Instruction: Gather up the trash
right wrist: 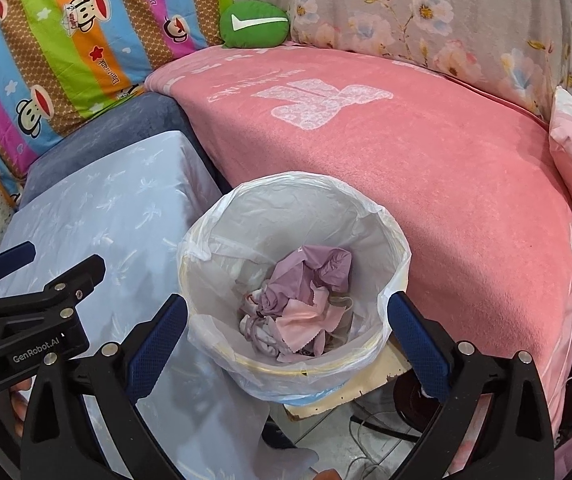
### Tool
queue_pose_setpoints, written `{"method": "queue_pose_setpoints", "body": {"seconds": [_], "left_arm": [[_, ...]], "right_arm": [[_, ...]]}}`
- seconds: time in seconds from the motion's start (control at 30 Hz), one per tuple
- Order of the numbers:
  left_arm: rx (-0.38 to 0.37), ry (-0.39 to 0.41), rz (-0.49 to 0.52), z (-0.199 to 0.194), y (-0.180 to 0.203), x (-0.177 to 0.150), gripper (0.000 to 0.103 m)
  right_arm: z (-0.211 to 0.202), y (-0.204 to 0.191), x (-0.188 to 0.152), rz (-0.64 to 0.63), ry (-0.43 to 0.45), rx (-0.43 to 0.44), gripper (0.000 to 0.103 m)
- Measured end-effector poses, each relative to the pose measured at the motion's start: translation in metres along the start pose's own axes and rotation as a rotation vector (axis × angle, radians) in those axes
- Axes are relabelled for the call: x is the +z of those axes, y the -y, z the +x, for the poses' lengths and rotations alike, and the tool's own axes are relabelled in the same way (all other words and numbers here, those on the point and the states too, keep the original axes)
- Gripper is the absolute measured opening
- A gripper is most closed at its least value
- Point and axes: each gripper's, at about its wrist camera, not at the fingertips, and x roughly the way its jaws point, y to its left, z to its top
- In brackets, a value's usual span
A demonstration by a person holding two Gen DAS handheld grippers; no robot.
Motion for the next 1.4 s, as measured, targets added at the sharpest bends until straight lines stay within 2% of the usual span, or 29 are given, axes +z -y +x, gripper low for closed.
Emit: {"method": "queue_pose_setpoints", "body": {"seconds": [0.23,0.53,1.03,1.4], "left_arm": [[0.015,0.002,-0.007,-0.004,0.003,-0.001,0.095],[0.026,0.005,-0.031,-0.013,0.003,-0.006,0.095],[0.051,0.006,-0.036,-0.028,-0.005,-0.015,0.096],[0.037,0.015,-0.026,-0.036,-0.005,-0.020,0.096]], "right_arm": [[-0.004,0.000,0.000,-0.007,-0.006,-0.015,0.098],[-0.019,-0.004,-0.001,-0.022,0.007,0.016,0.098],[-0.031,0.000,-0.010,0.005,0.007,-0.006,0.098],[-0.039,-0.004,-0.020,0.014,0.013,-0.011,0.098]]}}
